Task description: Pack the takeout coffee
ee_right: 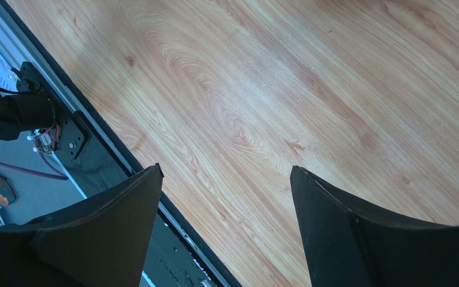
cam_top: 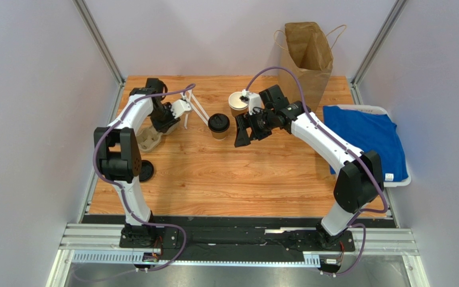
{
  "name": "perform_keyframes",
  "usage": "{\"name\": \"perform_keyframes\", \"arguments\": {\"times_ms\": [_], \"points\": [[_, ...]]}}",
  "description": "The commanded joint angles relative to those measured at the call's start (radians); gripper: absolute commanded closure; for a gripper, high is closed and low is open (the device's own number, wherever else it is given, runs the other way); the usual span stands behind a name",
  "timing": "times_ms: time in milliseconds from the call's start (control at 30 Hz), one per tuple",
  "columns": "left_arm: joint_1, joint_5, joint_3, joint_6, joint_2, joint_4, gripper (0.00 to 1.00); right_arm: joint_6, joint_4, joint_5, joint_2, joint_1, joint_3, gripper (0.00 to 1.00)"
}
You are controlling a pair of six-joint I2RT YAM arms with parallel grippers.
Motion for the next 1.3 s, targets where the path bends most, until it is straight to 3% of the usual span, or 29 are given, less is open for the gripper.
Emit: {"name": "perform_keyframes", "arguments": {"times_ms": [0, 267, 567, 1267], "points": [[0.001, 0.041, 0.036, 0.036, 0.03, -0.028, 0.63, 0.01, 0.011, -0.017, 0.014, -0.004, 0.034, 0.17], [0.001, 0.031, 0.056, 0.03, 0.072, -0.009, 0.68, 0.015, 0.014, -0.021, 0.017, -0.004, 0.032, 0.17], [0.001, 0.044, 0.061, 0.036, 0.058, -0.009, 1.0, 0.018, 0.014, -0.026, 0.029, -0.004, 0.038, 0.17], [0.001, -0.022, 0.128, 0.083, -0.034, -0.034, 1.0, 0.038, 0.022, -0.048, 0.04, -0.004, 0.08, 0.17]]}}
